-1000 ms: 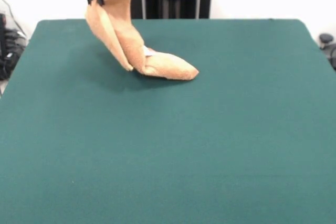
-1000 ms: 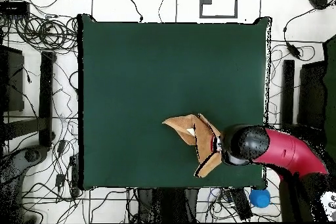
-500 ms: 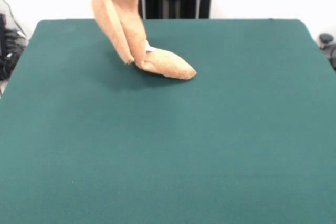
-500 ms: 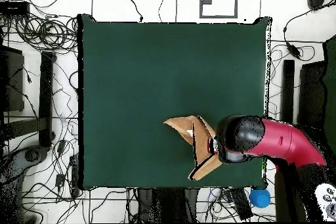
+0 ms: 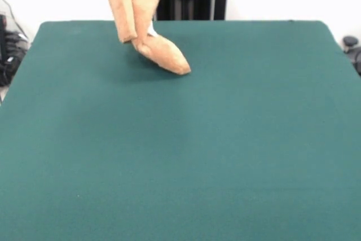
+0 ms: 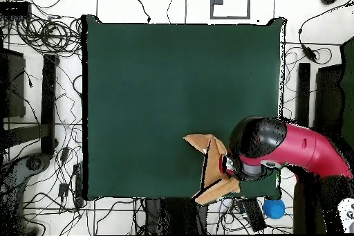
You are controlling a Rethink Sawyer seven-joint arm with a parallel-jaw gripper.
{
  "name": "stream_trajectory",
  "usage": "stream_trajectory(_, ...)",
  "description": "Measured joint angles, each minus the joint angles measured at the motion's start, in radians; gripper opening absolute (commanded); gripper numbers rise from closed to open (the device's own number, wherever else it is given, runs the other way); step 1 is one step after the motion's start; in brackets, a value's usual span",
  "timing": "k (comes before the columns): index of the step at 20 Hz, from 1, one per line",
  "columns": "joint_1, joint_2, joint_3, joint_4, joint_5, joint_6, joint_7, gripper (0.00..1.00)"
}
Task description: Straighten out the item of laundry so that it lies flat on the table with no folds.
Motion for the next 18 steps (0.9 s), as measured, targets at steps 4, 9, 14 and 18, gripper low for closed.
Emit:
stream_trajectory(4,-0.003,-0.002,-0.026,0.000,0.017,0.015,0.000,0.00)
stream_trajectory(9,-0.009,-0.003,-0.061,0.002,0.026,0.015,0.000,0.00)
stream_trajectory(14,-0.019,-0.011,-0.098,0.013,0.030,0.015,0.000,0.00)
stream_trajectory(18,-0.019,-0.022,-0.123,0.019,0.031,0.015,0.000,0.00)
